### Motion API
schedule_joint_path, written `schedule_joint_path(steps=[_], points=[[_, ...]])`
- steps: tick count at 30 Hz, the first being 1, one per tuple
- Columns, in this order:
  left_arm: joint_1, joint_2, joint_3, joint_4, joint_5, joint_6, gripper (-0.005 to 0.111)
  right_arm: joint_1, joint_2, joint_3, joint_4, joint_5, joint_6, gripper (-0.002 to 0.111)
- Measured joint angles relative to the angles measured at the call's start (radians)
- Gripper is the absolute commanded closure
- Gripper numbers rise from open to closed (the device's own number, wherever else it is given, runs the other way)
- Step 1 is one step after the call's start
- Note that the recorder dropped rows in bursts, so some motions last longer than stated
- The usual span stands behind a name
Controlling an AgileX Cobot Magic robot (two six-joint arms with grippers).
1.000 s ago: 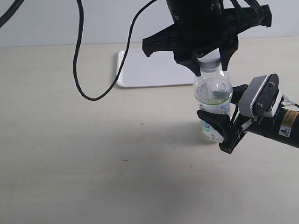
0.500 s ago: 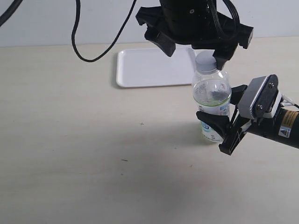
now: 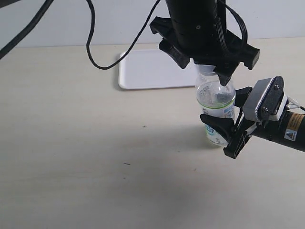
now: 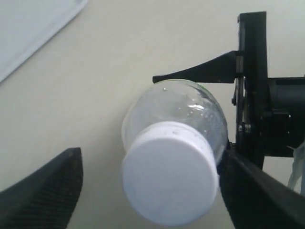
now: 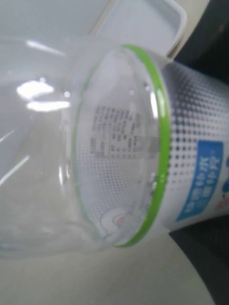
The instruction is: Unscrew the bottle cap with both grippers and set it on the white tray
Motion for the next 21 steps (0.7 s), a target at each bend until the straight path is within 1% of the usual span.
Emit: schedule_joint_path(steps=[9, 14, 21], points=[[0.000, -0.009, 0.000, -0.016, -0.006, 0.021, 0.031, 0.000, 0.000, 0.000, 0.000, 0.000, 0.000, 0.108], [0.002, -0.022, 0.000, -0.117, -0.011, 0.088, 0.031, 0.000, 0.001, 0.000, -0.002, -0.002, -0.008, 0.108], [0.002, -0.022, 0.000, -0.143, -0.021, 0.112, 0.031, 0.000, 0.001, 0.000, -0.002, -0.002, -0.023, 0.108]])
